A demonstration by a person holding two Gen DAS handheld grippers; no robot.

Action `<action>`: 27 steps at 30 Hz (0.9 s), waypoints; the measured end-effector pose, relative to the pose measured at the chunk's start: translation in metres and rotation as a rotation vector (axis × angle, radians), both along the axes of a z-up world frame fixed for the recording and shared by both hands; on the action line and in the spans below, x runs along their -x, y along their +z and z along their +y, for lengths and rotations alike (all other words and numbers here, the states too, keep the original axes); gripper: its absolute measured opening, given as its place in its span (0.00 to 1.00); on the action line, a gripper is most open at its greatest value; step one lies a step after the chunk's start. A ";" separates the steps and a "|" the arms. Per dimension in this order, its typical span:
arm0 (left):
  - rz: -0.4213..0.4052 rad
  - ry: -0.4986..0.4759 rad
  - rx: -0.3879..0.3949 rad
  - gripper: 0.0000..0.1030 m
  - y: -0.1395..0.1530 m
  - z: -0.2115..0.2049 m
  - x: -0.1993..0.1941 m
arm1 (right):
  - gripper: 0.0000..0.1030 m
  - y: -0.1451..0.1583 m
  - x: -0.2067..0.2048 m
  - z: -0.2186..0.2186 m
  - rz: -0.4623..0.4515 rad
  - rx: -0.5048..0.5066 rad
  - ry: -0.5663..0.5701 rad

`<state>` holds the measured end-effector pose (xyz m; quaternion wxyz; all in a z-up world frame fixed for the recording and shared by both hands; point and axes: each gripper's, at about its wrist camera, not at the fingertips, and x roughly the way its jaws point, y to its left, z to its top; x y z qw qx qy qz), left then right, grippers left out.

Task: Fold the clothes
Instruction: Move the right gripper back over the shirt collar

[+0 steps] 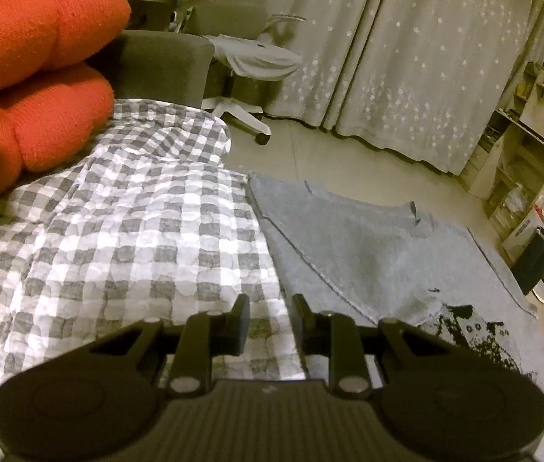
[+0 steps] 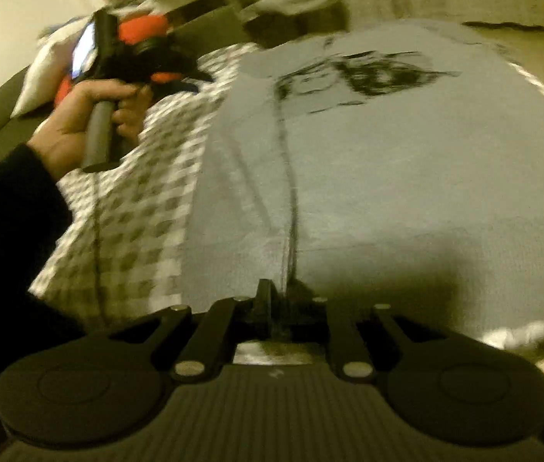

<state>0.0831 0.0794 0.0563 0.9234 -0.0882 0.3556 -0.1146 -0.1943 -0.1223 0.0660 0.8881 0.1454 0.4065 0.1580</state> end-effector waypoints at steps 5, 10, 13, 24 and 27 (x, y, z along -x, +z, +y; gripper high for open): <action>0.007 -0.002 -0.001 0.23 -0.003 0.003 -0.002 | 0.55 0.040 -0.051 -0.038 -0.038 -0.071 0.074; 0.005 -0.024 -0.012 0.23 -0.004 -0.001 -0.004 | 0.55 0.064 -0.150 -0.068 -0.058 -0.066 0.119; 0.001 -0.037 -0.012 0.23 -0.003 -0.004 -0.006 | 0.55 0.057 -0.221 -0.078 -0.016 -0.080 0.111; -0.021 -0.053 -0.042 0.24 -0.009 -0.006 -0.022 | 0.55 0.011 -0.359 -0.073 -0.069 -0.013 0.024; -0.029 -0.062 -0.052 0.24 -0.011 -0.008 -0.026 | 0.54 0.004 -0.372 -0.074 -0.093 -0.023 0.023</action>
